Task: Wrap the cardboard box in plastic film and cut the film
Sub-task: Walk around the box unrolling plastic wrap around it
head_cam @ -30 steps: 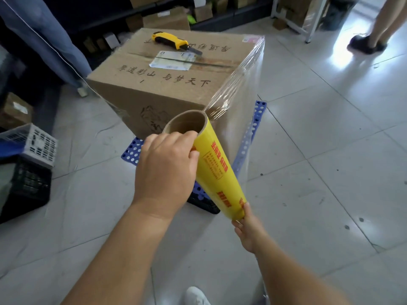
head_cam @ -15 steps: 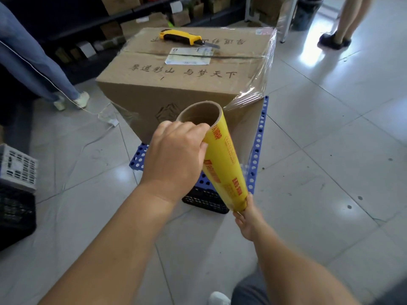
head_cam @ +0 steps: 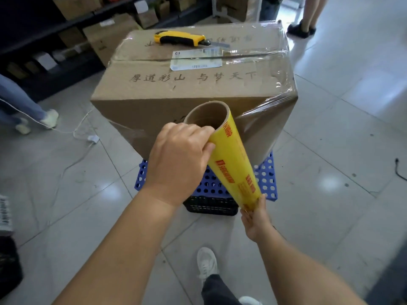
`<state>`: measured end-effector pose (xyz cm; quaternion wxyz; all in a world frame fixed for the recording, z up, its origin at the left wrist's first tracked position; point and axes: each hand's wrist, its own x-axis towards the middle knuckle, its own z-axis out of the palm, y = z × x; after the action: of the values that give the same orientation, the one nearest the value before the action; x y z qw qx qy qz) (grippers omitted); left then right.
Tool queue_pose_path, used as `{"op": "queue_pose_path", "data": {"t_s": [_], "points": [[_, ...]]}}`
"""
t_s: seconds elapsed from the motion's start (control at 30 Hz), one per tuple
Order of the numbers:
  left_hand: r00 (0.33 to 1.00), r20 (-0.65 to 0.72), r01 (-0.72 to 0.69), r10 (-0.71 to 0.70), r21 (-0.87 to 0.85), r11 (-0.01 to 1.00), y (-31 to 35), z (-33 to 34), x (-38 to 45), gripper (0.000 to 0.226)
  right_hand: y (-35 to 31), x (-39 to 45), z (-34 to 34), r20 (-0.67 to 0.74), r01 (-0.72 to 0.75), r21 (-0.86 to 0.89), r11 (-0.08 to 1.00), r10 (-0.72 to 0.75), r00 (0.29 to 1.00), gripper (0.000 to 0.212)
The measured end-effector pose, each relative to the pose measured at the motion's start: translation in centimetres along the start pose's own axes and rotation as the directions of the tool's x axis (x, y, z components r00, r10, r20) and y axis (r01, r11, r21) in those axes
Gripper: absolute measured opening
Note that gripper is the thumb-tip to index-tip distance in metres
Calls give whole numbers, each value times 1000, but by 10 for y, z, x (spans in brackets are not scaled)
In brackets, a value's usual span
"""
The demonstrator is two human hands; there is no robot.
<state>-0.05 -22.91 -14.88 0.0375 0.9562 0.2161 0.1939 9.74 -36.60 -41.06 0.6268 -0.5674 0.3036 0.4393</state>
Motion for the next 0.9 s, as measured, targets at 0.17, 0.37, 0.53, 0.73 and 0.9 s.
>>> {"op": "queue_pose_path", "data": {"t_s": [0.17, 0.37, 0.53, 0.73, 0.9], "points": [[994, 54, -90, 94, -69, 994, -31, -6, 9, 30, 13, -9, 20, -98, 20, 115, 993, -9, 995, 69], [982, 44, -177, 181, -81, 981, -58, -9, 18, 28, 30, -20, 53, -158, 15, 164, 986, 11, 987, 63], [962, 35, -263, 269, -120, 957, -77, -10, 21, 23, 48, -27, 68, -210, 50, 260, 964, 6, 978, 67], [932, 30, -353, 362, -160, 922, -110, -16, 26, 19, 81, -45, 93, -252, 111, 339, 934, -24, 967, 60], [891, 18, -443, 454, -188, 877, -136, -25, 23, 15, 111, -58, 122, -300, 147, 401, 904, -22, 954, 59]]}}
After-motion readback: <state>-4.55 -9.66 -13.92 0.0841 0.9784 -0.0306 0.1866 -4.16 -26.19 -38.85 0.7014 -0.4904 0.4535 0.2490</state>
